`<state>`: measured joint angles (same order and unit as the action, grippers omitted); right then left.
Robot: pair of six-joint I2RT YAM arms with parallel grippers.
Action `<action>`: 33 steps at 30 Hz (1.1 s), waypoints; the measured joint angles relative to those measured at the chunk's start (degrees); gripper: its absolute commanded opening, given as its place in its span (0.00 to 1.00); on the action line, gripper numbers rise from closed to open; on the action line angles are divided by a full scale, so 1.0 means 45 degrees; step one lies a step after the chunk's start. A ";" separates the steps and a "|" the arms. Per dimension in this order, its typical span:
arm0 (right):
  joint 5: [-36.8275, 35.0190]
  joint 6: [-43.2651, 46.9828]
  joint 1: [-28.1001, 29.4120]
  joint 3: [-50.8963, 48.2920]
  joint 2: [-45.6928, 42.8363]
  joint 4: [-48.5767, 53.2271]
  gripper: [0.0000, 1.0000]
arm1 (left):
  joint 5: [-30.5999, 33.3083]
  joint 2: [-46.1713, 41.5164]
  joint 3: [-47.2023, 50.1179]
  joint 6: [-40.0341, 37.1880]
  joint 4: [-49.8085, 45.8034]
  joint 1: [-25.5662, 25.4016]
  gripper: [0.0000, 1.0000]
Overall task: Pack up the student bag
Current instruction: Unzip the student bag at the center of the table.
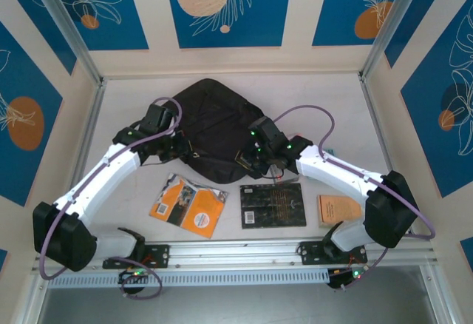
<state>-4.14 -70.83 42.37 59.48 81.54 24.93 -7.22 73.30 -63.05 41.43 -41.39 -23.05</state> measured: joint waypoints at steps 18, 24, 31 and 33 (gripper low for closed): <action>-0.0238 0.1676 0.0058 0.0369 0.0015 -0.0563 0.00 | 0.0641 0.0957 -0.1360 -0.0389 -0.0262 0.0325 0.00; -0.0194 0.2521 0.0078 0.0860 0.0452 -0.0272 0.13 | 0.0670 0.1384 -0.2438 -0.0738 -0.0729 0.0204 0.00; -0.0695 0.2720 -0.0520 0.1044 0.0894 0.2089 0.64 | 0.0719 0.1579 -0.2244 -0.0457 -0.0889 -0.0233 0.00; -0.0661 0.2234 -0.0869 0.1001 0.0704 0.2390 0.67 | 0.0690 0.1413 -0.1957 -0.0165 -0.0797 -0.0325 0.00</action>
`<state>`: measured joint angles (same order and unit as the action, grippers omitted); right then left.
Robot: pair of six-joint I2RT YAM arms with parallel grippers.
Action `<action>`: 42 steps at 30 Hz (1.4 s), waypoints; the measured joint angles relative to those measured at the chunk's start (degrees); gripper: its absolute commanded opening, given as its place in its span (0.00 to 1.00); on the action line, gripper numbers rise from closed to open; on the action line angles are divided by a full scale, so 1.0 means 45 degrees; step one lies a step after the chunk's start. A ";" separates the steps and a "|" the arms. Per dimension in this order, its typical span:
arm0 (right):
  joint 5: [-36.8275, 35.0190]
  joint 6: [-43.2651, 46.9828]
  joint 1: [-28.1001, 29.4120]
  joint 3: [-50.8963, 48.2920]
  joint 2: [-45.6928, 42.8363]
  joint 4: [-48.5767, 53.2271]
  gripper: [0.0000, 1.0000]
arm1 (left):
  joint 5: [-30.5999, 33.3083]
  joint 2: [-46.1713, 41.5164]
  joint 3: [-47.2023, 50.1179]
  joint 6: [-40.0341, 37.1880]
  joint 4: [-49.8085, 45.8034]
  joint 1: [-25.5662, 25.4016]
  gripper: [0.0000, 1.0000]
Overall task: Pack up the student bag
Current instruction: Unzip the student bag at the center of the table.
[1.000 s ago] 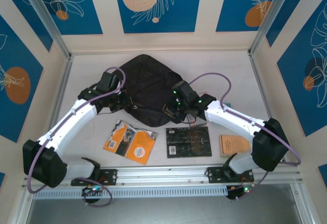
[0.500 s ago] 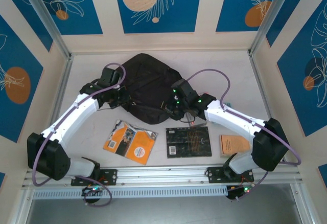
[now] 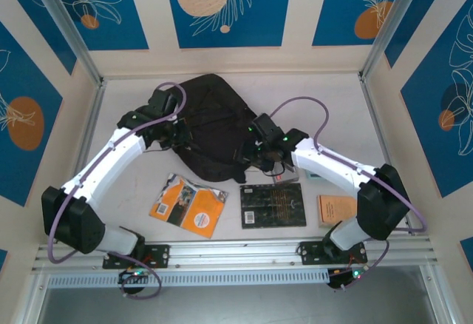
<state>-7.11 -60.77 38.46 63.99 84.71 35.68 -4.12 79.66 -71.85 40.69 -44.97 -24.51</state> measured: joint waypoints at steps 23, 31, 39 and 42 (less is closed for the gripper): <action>0.0889 -0.7898 0.1132 -0.1122 -0.1734 -0.0913 0.60 | -0.0257 -0.1501 0.0937 0.4464 0.1224 -0.3667 0.00; 0.0627 -0.7684 0.1064 -0.1078 -0.0355 -0.1122 0.07 | 0.0797 -0.1481 0.0918 0.3871 0.0495 -0.3623 0.00; 0.0185 -0.6183 0.1438 -0.0933 -0.0019 -0.1273 0.00 | 0.0631 -0.0374 0.0335 0.2832 0.0044 -0.2526 0.00; -0.0024 -0.5663 0.1569 -0.0933 0.0194 -0.1341 0.00 | 0.0403 0.0024 0.0325 0.2482 -0.0078 -0.2176 0.00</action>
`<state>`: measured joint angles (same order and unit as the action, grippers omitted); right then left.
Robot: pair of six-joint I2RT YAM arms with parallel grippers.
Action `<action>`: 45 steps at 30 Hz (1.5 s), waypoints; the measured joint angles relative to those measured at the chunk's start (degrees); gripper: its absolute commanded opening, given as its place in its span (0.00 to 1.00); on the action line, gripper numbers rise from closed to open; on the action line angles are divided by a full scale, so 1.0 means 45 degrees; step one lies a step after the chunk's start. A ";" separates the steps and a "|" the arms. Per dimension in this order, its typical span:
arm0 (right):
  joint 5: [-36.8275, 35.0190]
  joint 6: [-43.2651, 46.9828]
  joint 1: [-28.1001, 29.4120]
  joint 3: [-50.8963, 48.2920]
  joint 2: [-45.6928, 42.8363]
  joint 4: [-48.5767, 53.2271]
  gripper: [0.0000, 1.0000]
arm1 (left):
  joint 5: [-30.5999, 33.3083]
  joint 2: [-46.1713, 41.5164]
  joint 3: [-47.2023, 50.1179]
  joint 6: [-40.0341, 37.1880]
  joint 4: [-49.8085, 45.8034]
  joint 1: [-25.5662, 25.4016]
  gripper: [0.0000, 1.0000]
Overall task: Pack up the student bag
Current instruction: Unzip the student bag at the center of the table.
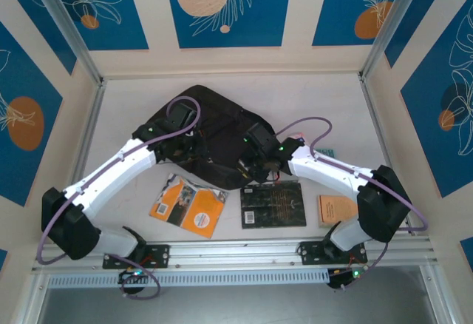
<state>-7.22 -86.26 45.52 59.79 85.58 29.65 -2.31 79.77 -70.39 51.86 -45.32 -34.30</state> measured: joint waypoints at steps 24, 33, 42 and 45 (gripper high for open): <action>0.0102 0.2744 -0.0029 -0.0398 0.0335 -0.1015 0.66 | -0.0403 -0.0243 0.0253 -0.1341 -0.0199 0.2812 0.00; 0.0350 0.5867 -0.0359 -0.0384 -0.1671 -0.1365 0.80 | 0.1277 -0.1817 0.0471 -0.1651 -0.0131 0.2895 0.00; 0.0262 0.7281 -0.1928 -0.0699 -0.2739 -0.0651 0.76 | 0.3317 -0.3303 0.0651 -0.1613 -0.0180 0.3041 0.00; 0.0257 0.7577 -0.2458 -0.0923 -0.2837 -0.0160 0.74 | 0.3764 -0.3478 0.0661 -0.1627 -0.0238 0.3089 0.00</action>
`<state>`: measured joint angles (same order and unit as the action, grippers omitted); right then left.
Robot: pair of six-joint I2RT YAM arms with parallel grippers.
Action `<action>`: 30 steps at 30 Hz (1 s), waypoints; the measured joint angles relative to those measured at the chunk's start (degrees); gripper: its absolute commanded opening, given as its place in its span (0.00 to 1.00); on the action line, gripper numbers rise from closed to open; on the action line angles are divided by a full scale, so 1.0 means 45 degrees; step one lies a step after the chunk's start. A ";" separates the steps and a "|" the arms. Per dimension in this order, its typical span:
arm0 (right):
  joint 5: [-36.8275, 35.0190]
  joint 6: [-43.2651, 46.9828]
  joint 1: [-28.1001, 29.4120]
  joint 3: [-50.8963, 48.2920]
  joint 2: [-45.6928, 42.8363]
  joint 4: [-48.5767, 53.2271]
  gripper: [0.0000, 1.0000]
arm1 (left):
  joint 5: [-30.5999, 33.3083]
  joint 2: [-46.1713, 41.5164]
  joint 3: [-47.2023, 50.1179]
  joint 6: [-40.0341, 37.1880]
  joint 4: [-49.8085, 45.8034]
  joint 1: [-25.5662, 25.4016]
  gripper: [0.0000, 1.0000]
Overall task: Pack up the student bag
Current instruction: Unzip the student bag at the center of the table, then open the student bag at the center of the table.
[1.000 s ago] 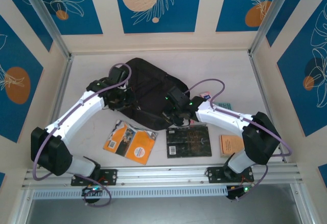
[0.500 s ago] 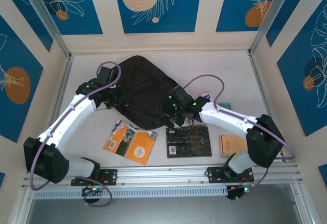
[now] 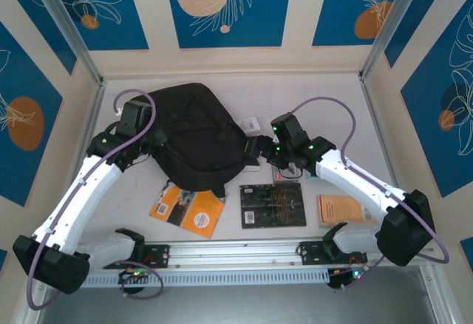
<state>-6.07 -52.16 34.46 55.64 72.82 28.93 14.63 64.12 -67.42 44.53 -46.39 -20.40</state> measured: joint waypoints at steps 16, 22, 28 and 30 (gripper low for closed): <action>-0.0117 0.1870 -0.0306 -0.0053 0.0277 0.1195 0.72 | -0.0170 0.0053 0.0855 -0.2890 -0.0714 -0.0253 0.48; 0.0175 0.2268 -0.0029 -0.0049 0.0408 0.1020 0.72 | -0.0189 0.0913 0.0544 -0.5280 -0.0714 -0.2744 0.73; 0.0447 0.2433 0.0019 -0.0039 0.0559 0.0797 0.76 | 0.0967 0.3487 -0.1190 -0.7062 -0.0661 -0.3152 0.79; 0.0452 0.2526 0.0019 -0.0034 0.0559 0.0763 0.77 | 0.1452 0.4687 -0.2093 -0.7626 -0.0670 -0.3147 0.80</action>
<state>-4.03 -40.80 34.54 55.48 75.33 32.36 21.17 85.21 -76.84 10.22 -49.41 -34.57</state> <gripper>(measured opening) 0.759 0.794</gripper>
